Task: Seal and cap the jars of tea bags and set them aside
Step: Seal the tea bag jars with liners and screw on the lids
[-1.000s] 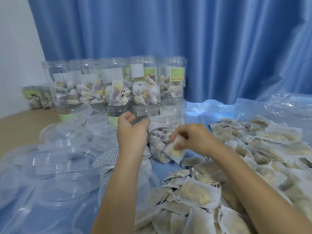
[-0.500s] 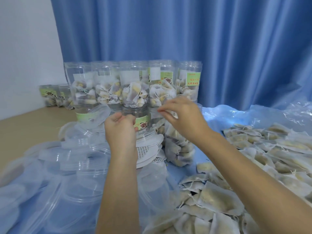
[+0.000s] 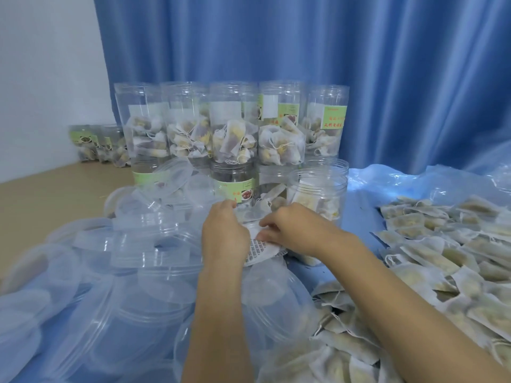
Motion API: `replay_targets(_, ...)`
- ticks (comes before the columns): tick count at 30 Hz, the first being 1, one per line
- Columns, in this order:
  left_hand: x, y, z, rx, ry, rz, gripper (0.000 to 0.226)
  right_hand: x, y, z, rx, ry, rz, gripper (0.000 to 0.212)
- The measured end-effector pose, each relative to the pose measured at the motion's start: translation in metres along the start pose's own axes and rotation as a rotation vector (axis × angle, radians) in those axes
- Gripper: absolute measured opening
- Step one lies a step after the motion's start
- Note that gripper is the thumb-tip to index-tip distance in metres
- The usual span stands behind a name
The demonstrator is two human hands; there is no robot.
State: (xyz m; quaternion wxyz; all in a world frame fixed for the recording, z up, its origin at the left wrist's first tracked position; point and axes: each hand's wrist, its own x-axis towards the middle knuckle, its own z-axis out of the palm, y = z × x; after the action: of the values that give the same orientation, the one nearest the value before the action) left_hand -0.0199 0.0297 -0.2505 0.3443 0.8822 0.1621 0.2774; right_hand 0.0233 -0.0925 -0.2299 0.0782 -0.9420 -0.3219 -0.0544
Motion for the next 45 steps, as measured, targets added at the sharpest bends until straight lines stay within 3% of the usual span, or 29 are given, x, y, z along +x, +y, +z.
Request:
replay_targets(3, 0.001, -0.007, 0.011, 0.207, -0.201, 0.045, 0.045, -0.003, 0.004, 0.010, 0.015, 0.006, -0.011, 0.030)
replay_targets(5, 0.002, -0.010, 0.016, 0.268, -0.240, 0.037, 0.044, -0.005, 0.008, 0.013, 0.025, 0.031, -0.038, 0.030)
replay_targets(9, 0.003, -0.009, 0.017, 0.280, -0.124, 0.022, 0.035, -0.008, 0.015, 0.012, 0.144, -0.010, -0.038, 0.033)
replay_targets(14, 0.004, -0.012, 0.019, 0.403, -0.110, 0.130, 0.034, -0.008, 0.014, 0.014, 0.118, -0.008, -0.046, 0.038)
replay_targets(18, 0.004, -0.012, 0.018, 0.236, -0.084, 0.108, 0.029, -0.009, 0.015, 0.012, 0.168, -0.017, -0.059, 0.032)
replay_targets(22, -0.001, 0.000, 0.005, -0.026, 0.073, 0.083, 0.026, -0.012, 0.017, 0.007, 0.181, -0.026, -0.080, 0.027)
replay_targets(27, 0.002, 0.013, -0.020, -0.165, 0.318, 0.035, 0.041, -0.013, 0.015, 0.009, 0.089, 0.151, -0.130, 0.029)
replay_targets(30, 0.005, 0.016, -0.033, -0.264, 0.378, -0.033, 0.037, -0.012, 0.011, 0.008, 0.136, 0.516, -0.077, 0.022)
replay_targets(32, 0.003, 0.019, -0.038, -0.294, 0.367, -0.016, 0.032, -0.013, 0.005, 0.001, 0.348, 0.803, 0.000, 0.017)
replay_targets(34, 0.000, 0.024, -0.039, -0.312, 0.321, 0.036, 0.028, -0.015, 0.000, -0.010, 0.649, 0.916, 0.088, 0.017)
replay_targets(41, -0.009, 0.047, -0.034, -0.399, 0.135, 0.219, 0.036, -0.019, -0.007, -0.025, 1.337, 0.668, 0.161, 0.026)
replay_targets(45, -0.011, 0.050, -0.032, -0.425, 0.089, 0.326, 0.035, -0.022, -0.008, -0.036, 1.745, 0.627, 0.137, 0.018)
